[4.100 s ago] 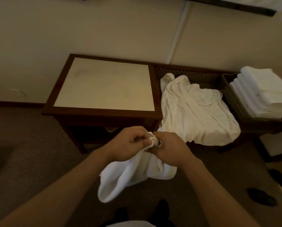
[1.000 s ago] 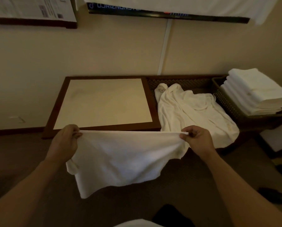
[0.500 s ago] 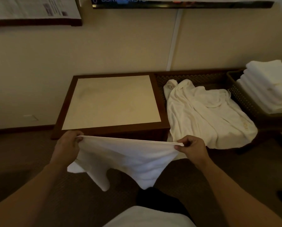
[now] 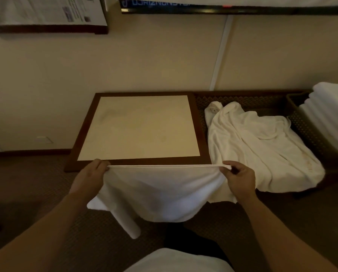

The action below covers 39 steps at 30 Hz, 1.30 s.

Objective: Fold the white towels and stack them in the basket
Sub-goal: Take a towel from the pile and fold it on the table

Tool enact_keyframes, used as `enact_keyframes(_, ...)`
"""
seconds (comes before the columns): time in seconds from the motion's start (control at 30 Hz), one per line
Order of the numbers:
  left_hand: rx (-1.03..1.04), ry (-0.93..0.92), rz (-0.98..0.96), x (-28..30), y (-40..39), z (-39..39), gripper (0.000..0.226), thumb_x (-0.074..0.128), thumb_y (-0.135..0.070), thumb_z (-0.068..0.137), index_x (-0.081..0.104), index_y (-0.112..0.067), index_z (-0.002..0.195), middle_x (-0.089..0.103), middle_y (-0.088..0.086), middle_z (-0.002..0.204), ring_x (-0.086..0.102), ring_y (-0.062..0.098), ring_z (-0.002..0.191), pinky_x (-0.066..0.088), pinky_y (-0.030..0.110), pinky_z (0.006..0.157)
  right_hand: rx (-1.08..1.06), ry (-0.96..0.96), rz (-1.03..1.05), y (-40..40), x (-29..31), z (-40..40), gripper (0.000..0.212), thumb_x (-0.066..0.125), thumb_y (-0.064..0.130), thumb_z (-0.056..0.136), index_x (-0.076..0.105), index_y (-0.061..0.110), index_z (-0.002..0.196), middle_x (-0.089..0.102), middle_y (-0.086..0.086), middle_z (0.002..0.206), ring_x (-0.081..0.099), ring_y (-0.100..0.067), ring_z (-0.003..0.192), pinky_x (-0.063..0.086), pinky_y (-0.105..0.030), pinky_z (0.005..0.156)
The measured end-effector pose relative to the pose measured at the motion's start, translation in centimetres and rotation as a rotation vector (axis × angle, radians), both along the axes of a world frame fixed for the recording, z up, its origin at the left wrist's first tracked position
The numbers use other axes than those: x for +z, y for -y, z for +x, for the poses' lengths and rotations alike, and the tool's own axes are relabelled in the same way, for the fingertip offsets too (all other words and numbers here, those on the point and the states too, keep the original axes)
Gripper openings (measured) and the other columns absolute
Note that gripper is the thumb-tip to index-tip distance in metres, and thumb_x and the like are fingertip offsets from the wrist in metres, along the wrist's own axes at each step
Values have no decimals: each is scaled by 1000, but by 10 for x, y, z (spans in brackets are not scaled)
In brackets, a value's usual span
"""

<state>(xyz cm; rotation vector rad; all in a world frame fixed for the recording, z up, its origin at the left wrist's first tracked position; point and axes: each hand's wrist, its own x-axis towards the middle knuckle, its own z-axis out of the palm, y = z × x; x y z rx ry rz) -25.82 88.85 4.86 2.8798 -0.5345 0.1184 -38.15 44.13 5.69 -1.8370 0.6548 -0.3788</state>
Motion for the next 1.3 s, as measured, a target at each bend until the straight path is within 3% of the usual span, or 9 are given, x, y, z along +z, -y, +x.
enact_keyframes(0.13,224,21,-49,-6,5,11,24,54,2,92,64,-11,109,65,9,96,62,31,85,52,46,72,-102,75,-2,-8,-11,10,14,69,11,93,71,18,105,71,4,100,64,-13,99,50,-27,93)
enact_keyframes(0.33,452,63,-468,21,68,51,27,42,-2,98,62,-11,113,60,10,109,56,29,97,46,41,79,-325,193,73,-12,3,74,11,55,18,103,63,20,109,63,9,98,58,2,89,43,-12,82)
enact_keyframes(0.63,86,-11,194,65,95,279,47,28,-27,88,63,-18,118,62,9,116,65,39,96,54,51,73,-306,184,-80,65,18,277,14,50,17,104,61,9,109,62,-2,102,55,-17,95,42,-28,86)
enact_keyframes(0.8,156,-102,195,56,150,390,48,28,-33,102,63,-19,131,55,11,142,54,40,124,42,50,104,-294,58,-119,115,-2,397,25,58,23,101,64,7,118,62,-3,105,52,-15,97,38,-26,88)
enact_keyframes(0.93,41,-103,299,31,165,463,47,27,-54,94,62,-34,117,60,6,132,57,37,116,43,46,99,-255,-85,-137,150,-39,466,35,60,34,99,63,8,122,68,-13,115,62,-29,106,47,-34,93)
enact_keyframes(1.0,40,-179,325,14,168,498,52,23,-50,89,60,-34,121,55,2,136,57,36,117,44,48,100,-243,-111,-152,162,-56,496,37,60,37,97,64,9,120,69,-13,114,62,-32,108,46,-32,95)
enact_keyframes(1.1,67,-251,346,-5,182,540,33,43,-41,98,60,-36,126,53,1,141,57,38,119,46,48,98,-203,-135,-158,174,-72,541,30,61,24,99,65,-1,115,68,-19,115,60,-33,111,36,-22,84)
enact_keyframes(1.2,13,-178,349,-27,188,561,29,54,-32,99,66,-26,125,57,8,141,59,42,116,48,50,98,-120,-191,-219,184,-88,572,29,62,25,99,66,-1,113,67,-20,116,59,-36,113,43,-34,93)
enact_keyframes(1.3,14,-157,332,-51,187,570,25,60,-25,98,69,-22,122,59,12,137,60,44,113,50,52,97,-62,-288,-339,196,-110,585,28,62,35,96,67,7,96,67,-15,103,63,-36,101,48,-37,85)
